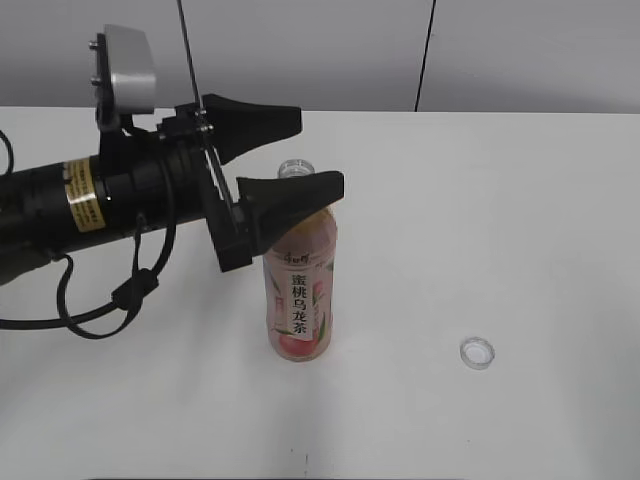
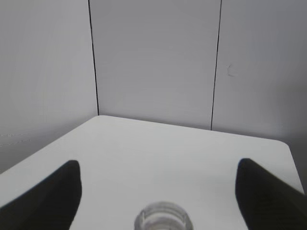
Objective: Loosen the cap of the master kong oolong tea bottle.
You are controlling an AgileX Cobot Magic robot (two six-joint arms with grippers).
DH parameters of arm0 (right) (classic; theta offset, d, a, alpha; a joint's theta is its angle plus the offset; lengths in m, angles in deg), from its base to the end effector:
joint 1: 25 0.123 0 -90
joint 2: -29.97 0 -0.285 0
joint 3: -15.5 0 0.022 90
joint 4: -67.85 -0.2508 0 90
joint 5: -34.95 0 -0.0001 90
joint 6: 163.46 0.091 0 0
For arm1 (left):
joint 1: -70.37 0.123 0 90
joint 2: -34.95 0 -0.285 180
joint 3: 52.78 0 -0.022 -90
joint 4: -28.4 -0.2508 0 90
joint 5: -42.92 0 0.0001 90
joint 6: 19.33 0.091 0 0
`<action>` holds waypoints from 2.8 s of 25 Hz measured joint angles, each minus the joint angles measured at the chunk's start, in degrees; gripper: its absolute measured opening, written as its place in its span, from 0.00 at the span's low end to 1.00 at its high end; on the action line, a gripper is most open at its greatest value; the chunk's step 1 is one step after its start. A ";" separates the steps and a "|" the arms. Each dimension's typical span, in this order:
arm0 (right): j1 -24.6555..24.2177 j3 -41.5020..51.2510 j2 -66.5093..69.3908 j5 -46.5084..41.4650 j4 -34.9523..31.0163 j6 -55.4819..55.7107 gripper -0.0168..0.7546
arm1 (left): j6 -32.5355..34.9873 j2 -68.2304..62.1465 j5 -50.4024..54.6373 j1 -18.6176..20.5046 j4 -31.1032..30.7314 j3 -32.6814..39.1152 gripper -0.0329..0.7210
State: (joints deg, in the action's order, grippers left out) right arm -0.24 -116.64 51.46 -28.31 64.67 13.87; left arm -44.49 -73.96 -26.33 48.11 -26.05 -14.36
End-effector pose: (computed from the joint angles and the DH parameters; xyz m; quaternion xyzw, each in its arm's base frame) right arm 0.0241 0.0161 0.2749 -0.2156 0.8896 0.1042 0.3890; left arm 0.2564 -0.1797 0.1928 0.4201 0.5709 -0.4092 0.5746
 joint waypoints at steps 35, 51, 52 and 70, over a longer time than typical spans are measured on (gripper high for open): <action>0.00 0.00 0.00 0.00 0.00 0.00 0.77 | -30.72 37.93 68.04 0.00 3.93 0.05 0.83; 0.00 0.00 0.00 0.00 0.00 0.00 0.77 | 16.25 42.76 106.71 -3.88 60.96 -2.16 0.82; 0.00 0.00 0.00 0.00 0.00 0.00 0.77 | 18.22 44.72 108.65 -3.94 61.49 -2.91 0.82; 0.00 0.00 0.00 0.00 -0.11 0.00 0.77 | 29.78 88.31 125.73 -3.94 56.90 5.20 0.82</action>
State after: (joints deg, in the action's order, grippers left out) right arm -0.24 -116.64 51.46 -28.31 64.56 13.87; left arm -14.71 14.34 99.40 44.17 30.86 -9.16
